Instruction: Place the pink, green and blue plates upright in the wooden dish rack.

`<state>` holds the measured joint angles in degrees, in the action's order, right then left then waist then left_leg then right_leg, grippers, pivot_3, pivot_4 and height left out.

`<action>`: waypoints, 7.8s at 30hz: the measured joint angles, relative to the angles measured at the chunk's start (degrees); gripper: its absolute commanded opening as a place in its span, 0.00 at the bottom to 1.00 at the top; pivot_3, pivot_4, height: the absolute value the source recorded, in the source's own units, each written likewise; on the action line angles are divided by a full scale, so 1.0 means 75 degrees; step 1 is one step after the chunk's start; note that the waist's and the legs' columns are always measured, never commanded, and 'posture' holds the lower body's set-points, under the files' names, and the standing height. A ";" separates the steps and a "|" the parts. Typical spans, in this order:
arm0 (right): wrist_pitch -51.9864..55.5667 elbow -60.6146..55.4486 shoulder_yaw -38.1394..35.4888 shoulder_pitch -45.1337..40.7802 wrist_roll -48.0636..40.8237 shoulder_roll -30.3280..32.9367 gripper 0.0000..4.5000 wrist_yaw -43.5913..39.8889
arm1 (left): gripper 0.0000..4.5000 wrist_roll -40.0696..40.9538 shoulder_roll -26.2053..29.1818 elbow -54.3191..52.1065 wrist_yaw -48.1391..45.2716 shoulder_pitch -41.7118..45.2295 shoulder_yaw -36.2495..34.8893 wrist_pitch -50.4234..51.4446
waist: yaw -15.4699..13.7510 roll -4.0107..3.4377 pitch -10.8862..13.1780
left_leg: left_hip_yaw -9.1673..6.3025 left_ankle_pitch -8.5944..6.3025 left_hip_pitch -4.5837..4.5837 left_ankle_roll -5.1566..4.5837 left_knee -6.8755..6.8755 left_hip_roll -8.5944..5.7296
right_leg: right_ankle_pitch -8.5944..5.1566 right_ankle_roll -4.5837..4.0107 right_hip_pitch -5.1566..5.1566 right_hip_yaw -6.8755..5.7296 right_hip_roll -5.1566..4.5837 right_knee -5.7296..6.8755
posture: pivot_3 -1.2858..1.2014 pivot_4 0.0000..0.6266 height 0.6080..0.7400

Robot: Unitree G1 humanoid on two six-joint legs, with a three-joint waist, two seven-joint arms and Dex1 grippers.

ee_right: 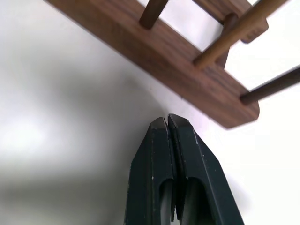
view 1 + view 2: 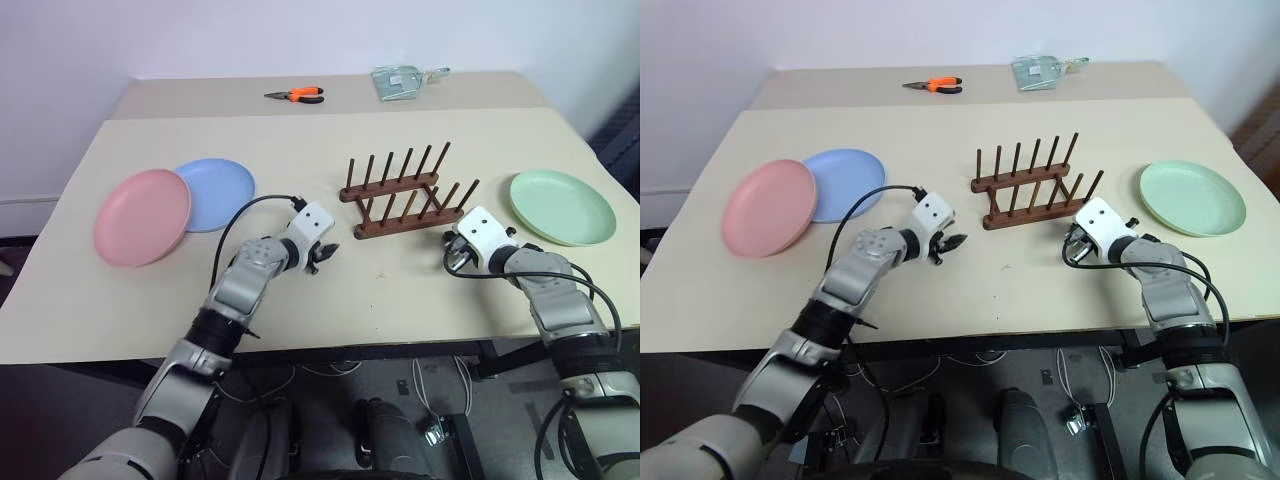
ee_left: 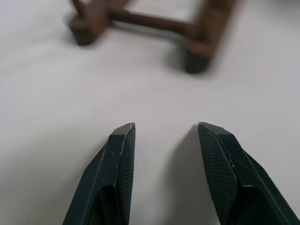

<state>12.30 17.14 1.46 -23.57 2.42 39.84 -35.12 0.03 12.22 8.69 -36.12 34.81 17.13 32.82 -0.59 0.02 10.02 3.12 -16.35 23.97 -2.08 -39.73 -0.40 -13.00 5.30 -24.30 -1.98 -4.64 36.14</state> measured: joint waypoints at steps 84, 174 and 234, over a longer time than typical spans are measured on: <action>0.0540 -0.3007 -0.1421 -0.0967 -0.3746 0.2073 0.98 -0.2357 | 1.00 0.0967 0.1441 -0.2597 0.4858 -0.0886 -0.5862 0.1077 | 0.0113 -0.0008 0.0010 | 0.0000 -0.0012 0.0018 -0.0015 -0.0016 0.0009 | 0.0007 0.0017 -0.0012 0.0009 -0.0011 -0.0005 | 0.52 0.24 1.00; 0.4165 -0.0924 -0.2987 -0.3282 -0.4170 -0.0359 0.00 -0.0390 | 0.63 0.3391 0.1479 -0.4320 0.1189 -0.1852 -0.1476 0.0659 | 0.0192 0.0040 0.0004 | -0.0010 0.0018 0.0024 0.0041 0.0107 -0.0017 | 0.0001 -0.0027 -0.0053 -0.0003 -0.0058 -0.0050 | 0.52 0.24 1.00; -0.0405 0.2328 -0.0621 -0.1056 -0.0250 0.1566 0.67 0.0090 | 0.64 0.2967 0.1323 -0.4001 0.0982 -0.1990 -0.1431 0.0347 | 0.0039 0.0022 0.0011 | 0.0029 0.0016 -0.0009 0.0025 0.0073 -0.0011 | 0.0009 -0.0003 -0.0026 0.0017 0.0000 -0.0034 | 0.52 0.24 1.00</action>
<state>9.27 34.60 -3.20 -31.49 0.54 51.58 -34.45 22.28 22.14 -21.32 -28.76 19.89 6.39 35.42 -0.30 0.18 10.10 3.34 -16.23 23.90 -1.89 -39.19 -0.49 -12.93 5.28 -24.50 -1.85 -4.64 35.89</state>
